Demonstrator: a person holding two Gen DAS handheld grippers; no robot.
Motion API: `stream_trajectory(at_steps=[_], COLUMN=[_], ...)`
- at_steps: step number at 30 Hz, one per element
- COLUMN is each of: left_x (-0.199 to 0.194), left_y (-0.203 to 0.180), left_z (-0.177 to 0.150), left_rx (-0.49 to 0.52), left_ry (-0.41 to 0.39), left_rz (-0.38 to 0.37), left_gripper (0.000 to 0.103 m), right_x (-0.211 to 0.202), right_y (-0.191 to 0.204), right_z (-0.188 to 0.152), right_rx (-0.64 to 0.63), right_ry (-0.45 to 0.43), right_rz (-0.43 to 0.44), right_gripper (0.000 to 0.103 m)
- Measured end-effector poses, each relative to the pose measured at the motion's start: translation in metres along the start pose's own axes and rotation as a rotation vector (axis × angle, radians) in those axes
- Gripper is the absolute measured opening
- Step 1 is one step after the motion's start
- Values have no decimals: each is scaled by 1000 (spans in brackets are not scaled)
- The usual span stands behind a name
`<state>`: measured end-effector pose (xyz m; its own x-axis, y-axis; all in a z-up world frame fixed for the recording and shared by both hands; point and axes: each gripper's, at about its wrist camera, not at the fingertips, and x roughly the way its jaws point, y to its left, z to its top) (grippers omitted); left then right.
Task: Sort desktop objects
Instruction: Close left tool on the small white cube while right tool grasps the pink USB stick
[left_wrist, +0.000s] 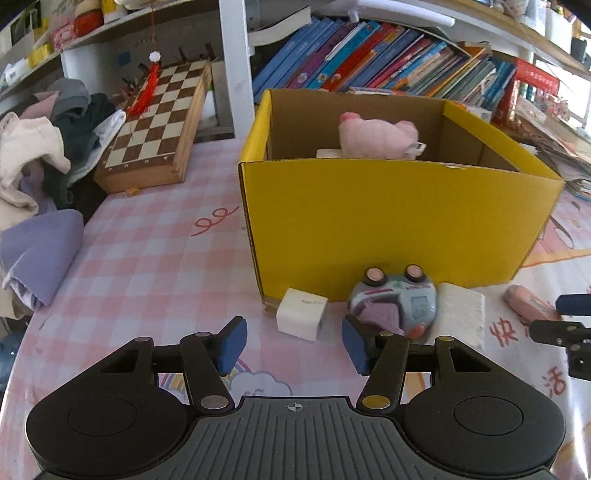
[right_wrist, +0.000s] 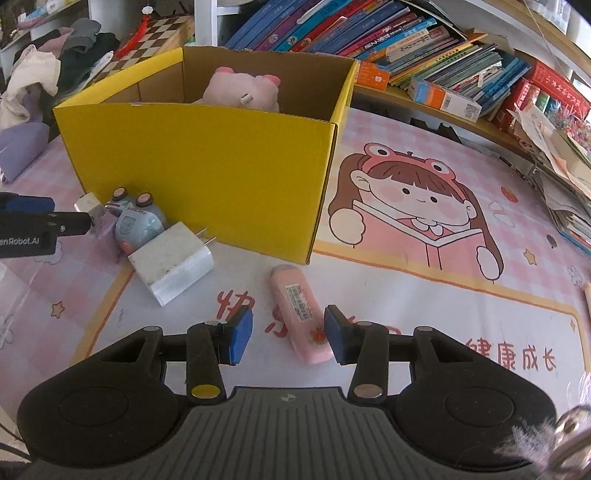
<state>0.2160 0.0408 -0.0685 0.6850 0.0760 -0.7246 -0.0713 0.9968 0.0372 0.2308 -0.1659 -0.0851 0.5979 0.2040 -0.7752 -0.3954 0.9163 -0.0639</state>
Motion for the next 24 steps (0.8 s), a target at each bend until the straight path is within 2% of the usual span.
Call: stream_trajectory(at_steps=[10, 17, 22, 24], left_x=[22, 33, 38, 37], left_y=[2, 4, 5, 5], left_z=[8, 10, 10, 9], left_rx=[-7, -13, -9, -7], left_ry=[23, 38, 37, 35], left_rz=[-8, -17, -22, -26], left_gripper=[56, 51, 47, 43], right_x=[15, 20, 20, 21], right_y=[-6, -8, -7, -7], right_z=[6, 5, 6, 6], right_rx=[1, 6, 2, 2], right_ry=[33, 49, 50, 50], right_rz=[5, 13, 23, 29], right_gripper=[42, 42, 39, 32])
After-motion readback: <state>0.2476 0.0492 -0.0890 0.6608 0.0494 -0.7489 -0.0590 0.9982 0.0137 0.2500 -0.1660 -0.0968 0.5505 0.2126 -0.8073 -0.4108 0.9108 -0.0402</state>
